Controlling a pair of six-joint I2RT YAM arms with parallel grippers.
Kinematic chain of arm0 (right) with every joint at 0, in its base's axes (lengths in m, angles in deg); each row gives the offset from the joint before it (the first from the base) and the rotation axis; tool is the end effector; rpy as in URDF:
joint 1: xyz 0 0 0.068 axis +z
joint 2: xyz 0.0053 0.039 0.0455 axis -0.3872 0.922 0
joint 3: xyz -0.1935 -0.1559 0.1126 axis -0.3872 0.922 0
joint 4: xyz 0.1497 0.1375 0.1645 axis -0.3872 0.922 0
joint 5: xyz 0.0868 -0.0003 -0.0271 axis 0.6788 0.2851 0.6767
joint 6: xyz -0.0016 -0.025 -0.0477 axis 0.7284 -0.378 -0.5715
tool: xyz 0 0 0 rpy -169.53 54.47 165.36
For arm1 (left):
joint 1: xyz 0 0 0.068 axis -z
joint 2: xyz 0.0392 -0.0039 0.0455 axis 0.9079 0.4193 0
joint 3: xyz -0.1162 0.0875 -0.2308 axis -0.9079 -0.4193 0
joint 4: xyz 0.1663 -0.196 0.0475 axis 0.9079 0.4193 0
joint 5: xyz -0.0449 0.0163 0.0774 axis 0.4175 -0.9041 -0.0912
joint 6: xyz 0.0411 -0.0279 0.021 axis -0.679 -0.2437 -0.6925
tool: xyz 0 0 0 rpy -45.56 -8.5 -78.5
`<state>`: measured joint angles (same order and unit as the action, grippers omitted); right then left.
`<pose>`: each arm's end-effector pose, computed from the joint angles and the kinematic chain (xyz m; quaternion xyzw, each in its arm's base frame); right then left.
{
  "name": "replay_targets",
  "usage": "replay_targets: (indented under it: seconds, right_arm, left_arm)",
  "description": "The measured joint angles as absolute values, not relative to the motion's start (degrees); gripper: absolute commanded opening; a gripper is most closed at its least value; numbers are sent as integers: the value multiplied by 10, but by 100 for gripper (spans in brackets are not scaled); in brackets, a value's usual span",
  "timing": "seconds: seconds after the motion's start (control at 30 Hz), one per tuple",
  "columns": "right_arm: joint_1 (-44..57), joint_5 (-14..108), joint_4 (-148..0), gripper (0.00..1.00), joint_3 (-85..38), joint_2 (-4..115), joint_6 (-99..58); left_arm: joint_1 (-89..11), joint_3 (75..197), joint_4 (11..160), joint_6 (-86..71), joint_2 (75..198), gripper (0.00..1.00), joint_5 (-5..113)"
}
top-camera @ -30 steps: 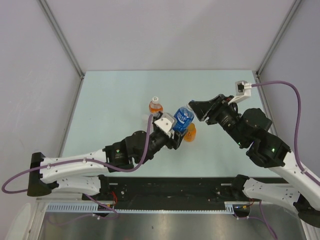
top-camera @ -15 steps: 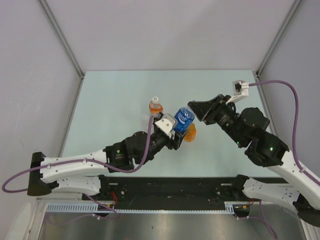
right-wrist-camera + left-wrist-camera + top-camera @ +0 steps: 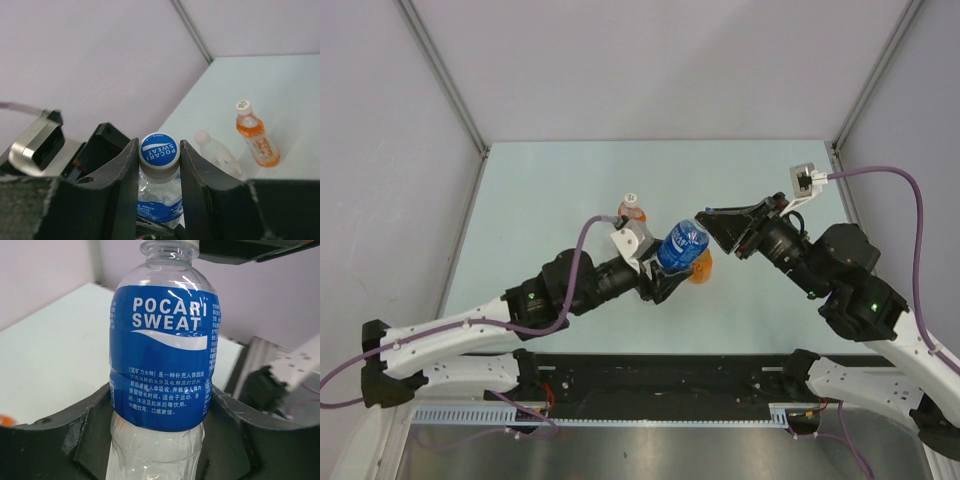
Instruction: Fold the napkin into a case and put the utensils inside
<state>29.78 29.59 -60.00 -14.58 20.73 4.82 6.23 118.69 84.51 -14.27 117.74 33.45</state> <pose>0.0975 0.1177 0.4586 -0.0584 0.6643 0.4585 0.5874 0.0808 -0.2165 0.3883 0.3170 0.6239 -0.3787 0.6057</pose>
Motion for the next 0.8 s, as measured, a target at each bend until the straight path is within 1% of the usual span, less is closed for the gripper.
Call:
replay_targets:
  seconds: [0.1, 0.47, 0.8]
  right_arm:
    - [283, 364, -625, 0, -140, 195, 22]
    - [261, 602, -702, 0, -125, 163, -64]
    - [250, 763, -736, 0, -121, 160, -109]
  left_arm:
    - [21, 1187, 846, -102, 1161, 0, 454]
    - [-46, 1210, 839, -1, 1165, 0, 760]
    - [-77, 1210, 758, 79, 1211, 0, 978]
